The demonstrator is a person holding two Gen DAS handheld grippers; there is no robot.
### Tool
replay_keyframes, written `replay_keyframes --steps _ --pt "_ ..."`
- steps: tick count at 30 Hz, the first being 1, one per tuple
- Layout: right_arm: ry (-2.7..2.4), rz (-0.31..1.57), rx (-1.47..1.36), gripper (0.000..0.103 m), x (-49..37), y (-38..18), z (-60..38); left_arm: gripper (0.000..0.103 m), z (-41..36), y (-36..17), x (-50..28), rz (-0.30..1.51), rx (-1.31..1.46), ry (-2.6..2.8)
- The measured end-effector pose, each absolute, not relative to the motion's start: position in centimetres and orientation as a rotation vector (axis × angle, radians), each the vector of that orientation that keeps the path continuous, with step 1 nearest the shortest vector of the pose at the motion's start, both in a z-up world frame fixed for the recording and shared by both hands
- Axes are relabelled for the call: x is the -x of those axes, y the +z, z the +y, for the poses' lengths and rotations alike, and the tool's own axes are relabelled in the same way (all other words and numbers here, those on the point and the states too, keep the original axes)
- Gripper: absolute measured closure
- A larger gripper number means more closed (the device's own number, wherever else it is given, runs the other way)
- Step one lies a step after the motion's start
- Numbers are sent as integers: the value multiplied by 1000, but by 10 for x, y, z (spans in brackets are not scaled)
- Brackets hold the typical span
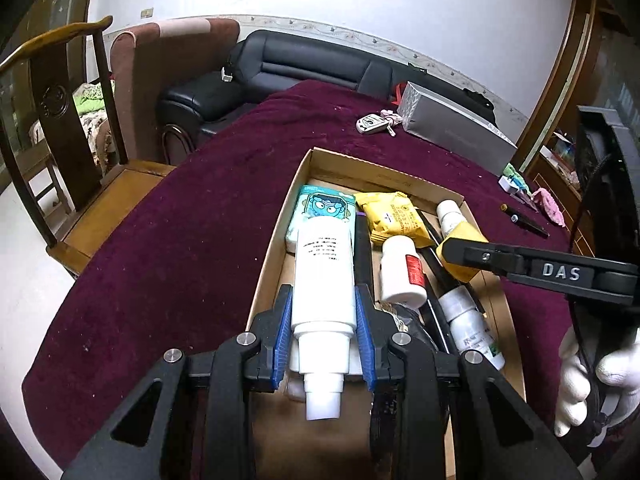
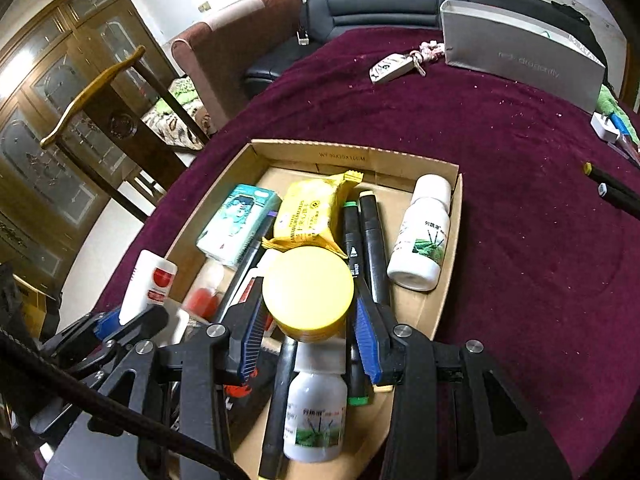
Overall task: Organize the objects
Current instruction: 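Carry the spray bottle and yellow jar over the tray with both grippers, then open both grippers to release the spray bottle and jar into the tray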
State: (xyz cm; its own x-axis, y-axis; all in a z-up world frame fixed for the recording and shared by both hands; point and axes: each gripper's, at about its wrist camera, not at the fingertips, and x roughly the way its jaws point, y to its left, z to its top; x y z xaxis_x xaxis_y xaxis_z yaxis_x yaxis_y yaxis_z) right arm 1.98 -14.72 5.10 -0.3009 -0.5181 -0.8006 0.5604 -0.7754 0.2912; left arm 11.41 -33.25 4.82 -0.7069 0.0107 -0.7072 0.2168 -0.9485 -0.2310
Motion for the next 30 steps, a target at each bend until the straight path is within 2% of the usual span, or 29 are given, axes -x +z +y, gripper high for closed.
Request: replay_keyframes --steps 17,20,23,26,28,30 --pt "-2121 119 -1291 64 -8 33 -168 75 -346 39 -103 505 -1158 -2736" --pt "-2125 80 -1277 62 -9 34 -165 70 -345 39 -101 513 -1166 -2732" --pt "-2121 34 -1238 49 -12 41 -159 65 -341 40 -102 491 -1175 -2731" --pt "-2141 12 -1189 48 -19 54 -151 63 -339 41 -103 495 -1166 -2734" --pt "-2157 8 -1157 47 -26 62 -145 56 -337 45 -106 488 -1145 -2733" --pt "-2176 2 -1119 43 -35 68 -136 43 -333 53 -112 477 -1074 -2746"
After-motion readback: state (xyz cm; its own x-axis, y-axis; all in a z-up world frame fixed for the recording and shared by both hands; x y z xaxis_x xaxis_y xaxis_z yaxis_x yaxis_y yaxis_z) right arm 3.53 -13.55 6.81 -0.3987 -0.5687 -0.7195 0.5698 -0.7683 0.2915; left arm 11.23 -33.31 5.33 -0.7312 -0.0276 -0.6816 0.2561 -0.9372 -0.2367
